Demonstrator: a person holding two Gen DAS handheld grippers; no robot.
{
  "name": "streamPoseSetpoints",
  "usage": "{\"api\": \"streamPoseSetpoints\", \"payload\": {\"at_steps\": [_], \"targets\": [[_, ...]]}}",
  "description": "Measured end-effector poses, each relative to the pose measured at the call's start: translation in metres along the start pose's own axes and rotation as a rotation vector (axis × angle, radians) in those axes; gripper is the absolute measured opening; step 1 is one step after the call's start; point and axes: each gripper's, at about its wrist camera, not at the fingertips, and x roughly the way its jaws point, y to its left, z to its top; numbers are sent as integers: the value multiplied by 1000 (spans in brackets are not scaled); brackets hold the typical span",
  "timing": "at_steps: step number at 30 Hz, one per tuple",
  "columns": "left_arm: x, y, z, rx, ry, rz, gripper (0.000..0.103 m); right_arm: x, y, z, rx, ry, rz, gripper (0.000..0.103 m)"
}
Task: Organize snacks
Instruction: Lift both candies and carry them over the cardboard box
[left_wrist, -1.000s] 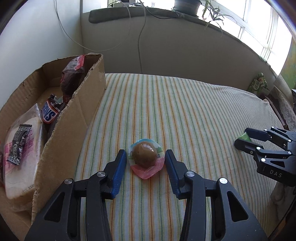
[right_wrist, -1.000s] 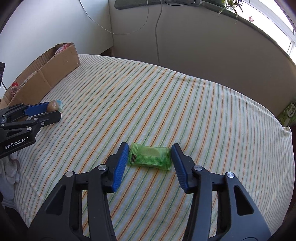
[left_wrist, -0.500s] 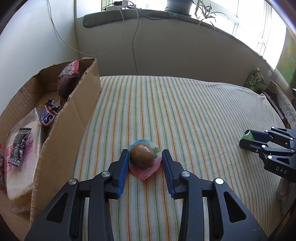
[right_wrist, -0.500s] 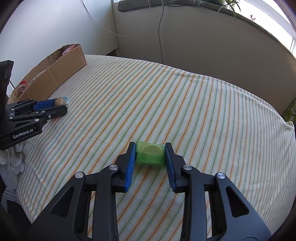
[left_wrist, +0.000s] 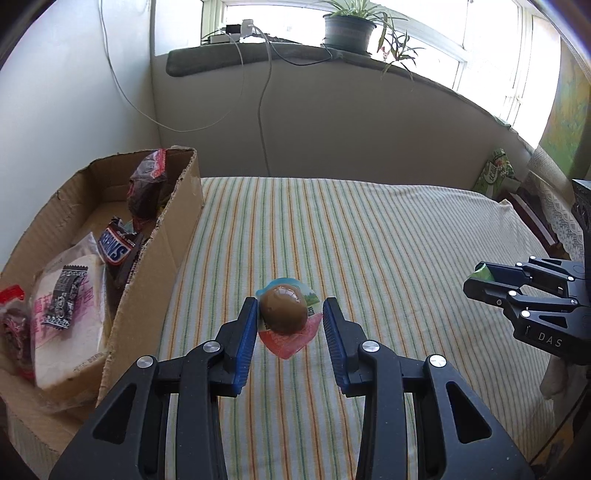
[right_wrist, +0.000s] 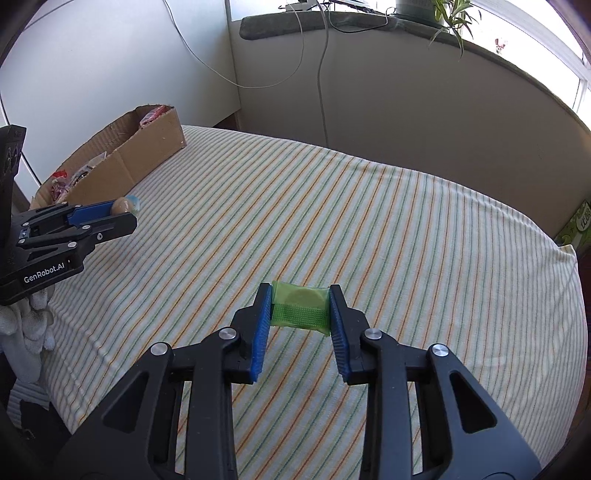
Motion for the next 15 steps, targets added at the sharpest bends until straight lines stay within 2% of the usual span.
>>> {"api": "streamPoseSetpoints", "payload": {"at_steps": [15], "targets": [[-60,31,18,-19,-142,33,34,-38,60,41,-72,-114,65,31]]}}
